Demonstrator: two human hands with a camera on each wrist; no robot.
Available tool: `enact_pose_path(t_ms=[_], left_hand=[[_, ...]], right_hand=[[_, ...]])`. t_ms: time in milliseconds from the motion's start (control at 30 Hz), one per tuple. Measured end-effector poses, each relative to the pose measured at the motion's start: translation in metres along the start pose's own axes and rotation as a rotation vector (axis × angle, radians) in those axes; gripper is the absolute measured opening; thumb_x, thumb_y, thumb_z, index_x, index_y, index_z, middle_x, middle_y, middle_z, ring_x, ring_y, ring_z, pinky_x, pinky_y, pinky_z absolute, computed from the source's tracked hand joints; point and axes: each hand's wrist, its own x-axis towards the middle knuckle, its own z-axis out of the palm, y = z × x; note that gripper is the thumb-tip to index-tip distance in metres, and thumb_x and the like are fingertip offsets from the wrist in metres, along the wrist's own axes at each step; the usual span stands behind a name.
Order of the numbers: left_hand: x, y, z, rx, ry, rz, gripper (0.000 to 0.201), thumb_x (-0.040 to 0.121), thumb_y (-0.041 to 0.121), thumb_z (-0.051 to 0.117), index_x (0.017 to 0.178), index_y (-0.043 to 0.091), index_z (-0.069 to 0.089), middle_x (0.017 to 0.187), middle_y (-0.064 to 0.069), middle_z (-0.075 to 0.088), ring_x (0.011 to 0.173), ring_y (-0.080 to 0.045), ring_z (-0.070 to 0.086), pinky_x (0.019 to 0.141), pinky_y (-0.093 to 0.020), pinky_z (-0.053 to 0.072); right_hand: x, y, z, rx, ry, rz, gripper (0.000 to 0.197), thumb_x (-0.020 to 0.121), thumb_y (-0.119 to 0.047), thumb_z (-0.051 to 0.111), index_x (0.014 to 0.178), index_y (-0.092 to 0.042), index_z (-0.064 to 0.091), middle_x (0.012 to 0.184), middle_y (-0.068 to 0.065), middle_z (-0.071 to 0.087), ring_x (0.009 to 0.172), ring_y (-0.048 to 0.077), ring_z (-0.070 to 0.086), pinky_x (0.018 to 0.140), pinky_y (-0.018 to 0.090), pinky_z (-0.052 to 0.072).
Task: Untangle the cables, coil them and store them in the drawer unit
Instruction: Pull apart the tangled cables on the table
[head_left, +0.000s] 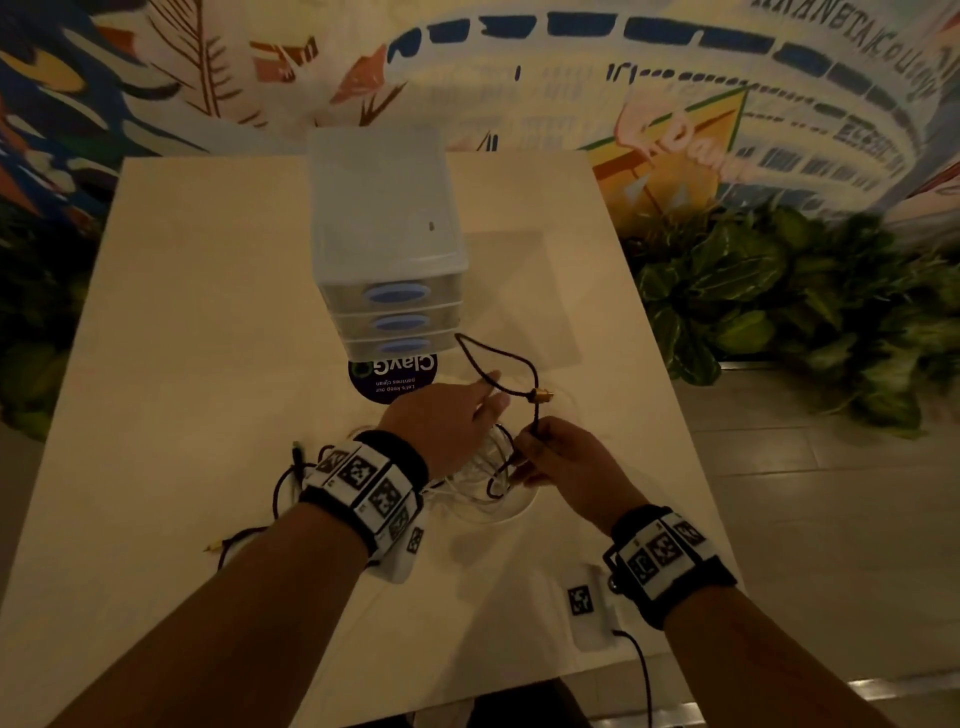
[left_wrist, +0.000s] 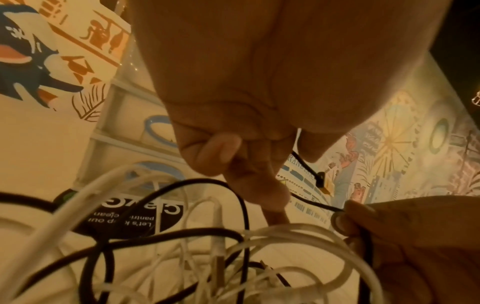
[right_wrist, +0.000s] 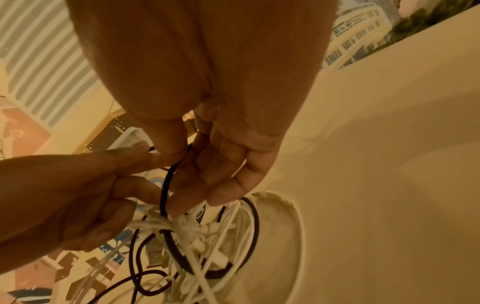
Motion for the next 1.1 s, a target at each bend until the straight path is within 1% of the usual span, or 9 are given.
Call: enact_pose_path(t_ms=[67, 133, 233, 367, 500, 600, 767, 900, 1100], left_hand=[[-0.002, -0.002, 0.004, 0.05, -0.018, 0.038, 0.048, 0.107, 0.049, 0.03, 0.147, 0.03, 0.047, 0.118, -0.004, 0.07, 0.102, -0.024, 0.064, 0.086, -0.039, 0.051], [-0.006, -0.005, 0.008, 0.097, 0.005, 0.083, 0.04, 0.105, 0.043, 0.037, 0.139, 0.03, 0.055, 0.12, 0.0, 0.066, 0.108, -0.023, 0.062, 0.088, -0.037, 0.05], [-0.012, -0.009, 0.012, 0.094, 0.039, 0.125, 0.033, 0.103, 0.042, 0.043, 0.128, 0.034, 0.062, 0.111, 0.005, 0.063, 0.102, -0.018, 0.06, 0.082, -0.031, 0.047], [-0.02, -0.008, 0.011, 0.153, 0.066, 0.081, 0.037, 0.098, 0.052, 0.041, 0.107, 0.03, 0.069, 0.098, 0.006, 0.065, 0.089, -0.018, 0.062, 0.077, -0.037, 0.053], [-0.034, -0.008, 0.022, 0.21, 0.106, 0.045, 0.04, 0.089, 0.057, 0.045, 0.084, 0.025, 0.068, 0.081, 0.006, 0.066, 0.076, -0.015, 0.061, 0.064, -0.027, 0.047], [-0.045, -0.007, 0.041, 0.196, 0.019, 0.079, 0.053, 0.082, 0.064, 0.034, 0.095, 0.03, 0.073, 0.09, 0.008, 0.071, 0.086, -0.016, 0.067, 0.072, -0.029, 0.053], [-0.042, -0.003, 0.056, 0.174, 0.089, 0.046, 0.034, 0.094, 0.058, 0.053, 0.111, 0.035, 0.071, 0.106, 0.007, 0.068, 0.099, -0.018, 0.065, 0.069, -0.027, 0.042], [-0.037, -0.012, 0.054, -0.021, 0.056, -0.029, 0.033, 0.091, 0.061, 0.055, 0.103, 0.041, 0.077, 0.095, 0.009, 0.074, 0.082, -0.016, 0.067, 0.069, -0.031, 0.051], [-0.044, -0.025, 0.044, -0.452, 0.091, -0.086, 0.012, 0.095, 0.039, 0.066, 0.096, 0.041, 0.078, 0.079, 0.01, 0.078, 0.055, 0.001, 0.068, 0.073, -0.023, 0.056]], right_hand=[[-0.002, 0.003, -0.001, 0.033, 0.015, 0.036, 0.019, 0.104, -0.024, 0.057, 0.107, -0.007, 0.064, 0.091, 0.006, 0.078, 0.083, 0.024, 0.077, 0.082, 0.038, 0.059], [-0.005, 0.007, -0.001, 0.085, 0.021, 0.069, 0.018, 0.103, -0.023, 0.057, 0.108, -0.007, 0.064, 0.092, 0.008, 0.078, 0.084, 0.027, 0.077, 0.083, 0.04, 0.059], [-0.009, 0.012, -0.006, 0.157, 0.026, 0.104, 0.017, 0.103, -0.022, 0.057, 0.108, -0.007, 0.063, 0.094, 0.012, 0.077, 0.085, 0.031, 0.076, 0.08, 0.038, 0.06], [-0.02, 0.016, -0.02, 0.246, 0.06, 0.192, 0.02, 0.102, -0.021, 0.06, 0.113, -0.004, 0.063, 0.096, 0.013, 0.078, 0.086, 0.031, 0.077, 0.079, 0.035, 0.061], [-0.025, 0.016, -0.029, 0.281, 0.058, 0.216, 0.023, 0.102, -0.021, 0.06, 0.114, -0.002, 0.063, 0.094, 0.011, 0.078, 0.084, 0.028, 0.077, 0.077, 0.032, 0.061], [-0.021, 0.015, -0.026, 0.286, 0.062, 0.187, 0.025, 0.101, -0.021, 0.061, 0.118, -0.002, 0.063, 0.096, 0.014, 0.078, 0.085, 0.029, 0.076, 0.077, 0.033, 0.061], [-0.013, 0.005, -0.006, 0.236, 0.062, 0.082, 0.027, 0.096, -0.024, 0.069, 0.116, -0.005, 0.066, 0.093, 0.016, 0.078, 0.082, 0.029, 0.076, 0.078, 0.036, 0.059], [-0.006, -0.008, 0.005, 0.221, 0.028, 0.014, 0.023, 0.092, -0.025, 0.072, 0.104, -0.007, 0.068, 0.092, 0.016, 0.078, 0.076, 0.026, 0.075, 0.071, 0.031, 0.059], [-0.002, -0.002, -0.001, 0.098, 0.107, -0.084, 0.012, 0.103, -0.025, 0.058, 0.097, -0.017, 0.065, 0.088, 0.005, 0.074, 0.079, 0.023, 0.071, 0.076, 0.038, 0.056]])
